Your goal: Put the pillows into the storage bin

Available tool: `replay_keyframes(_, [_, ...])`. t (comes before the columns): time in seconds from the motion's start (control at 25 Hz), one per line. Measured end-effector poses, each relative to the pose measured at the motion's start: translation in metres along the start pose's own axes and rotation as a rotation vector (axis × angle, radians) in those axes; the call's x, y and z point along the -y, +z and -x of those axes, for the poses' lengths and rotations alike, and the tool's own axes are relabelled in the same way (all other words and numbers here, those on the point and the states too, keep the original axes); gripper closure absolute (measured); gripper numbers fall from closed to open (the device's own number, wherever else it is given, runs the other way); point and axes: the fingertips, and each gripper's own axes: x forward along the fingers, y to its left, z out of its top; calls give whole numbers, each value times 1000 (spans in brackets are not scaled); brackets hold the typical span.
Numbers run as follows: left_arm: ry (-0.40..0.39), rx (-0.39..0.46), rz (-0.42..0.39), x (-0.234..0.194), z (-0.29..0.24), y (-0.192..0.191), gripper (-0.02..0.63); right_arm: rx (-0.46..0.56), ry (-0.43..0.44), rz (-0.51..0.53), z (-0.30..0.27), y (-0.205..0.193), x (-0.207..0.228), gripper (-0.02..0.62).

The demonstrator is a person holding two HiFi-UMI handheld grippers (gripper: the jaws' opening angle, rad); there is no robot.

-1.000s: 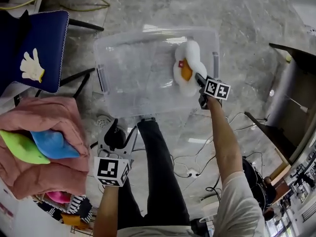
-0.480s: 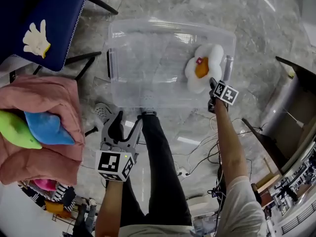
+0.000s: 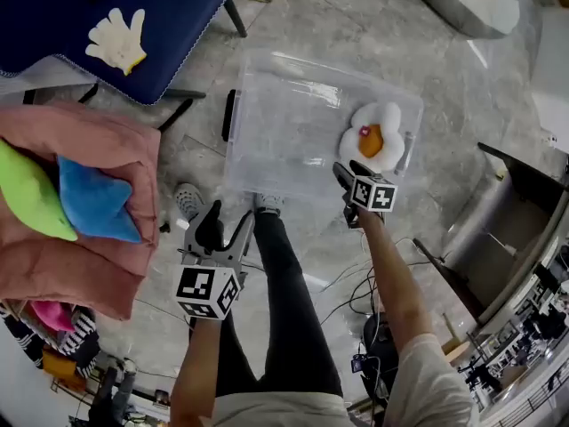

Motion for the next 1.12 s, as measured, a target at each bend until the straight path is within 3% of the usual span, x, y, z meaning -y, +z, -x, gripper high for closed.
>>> replay_keyframes(0.24, [64, 114, 84, -53, 55, 22, 347, -71, 197, 224, -16, -5, -167, 368])
replay_keyframes(0.56, [257, 221, 254, -184, 156, 3, 347, -62, 434, 279, -19, -39, -403, 368])
replay_keyframes(0.84, [468, 327, 294, -314, 255, 2, 347, -24, 631, 178, -12, -35, -592, 367])
replay_keyframes(0.96, [510, 380, 310, -364, 287, 10, 347, 8, 689, 158, -20, -19, -659, 367])
replay_keyframes(1.12, [513, 376, 290, -407, 306, 11, 347, 45, 728, 138, -32, -1, -724, 357])
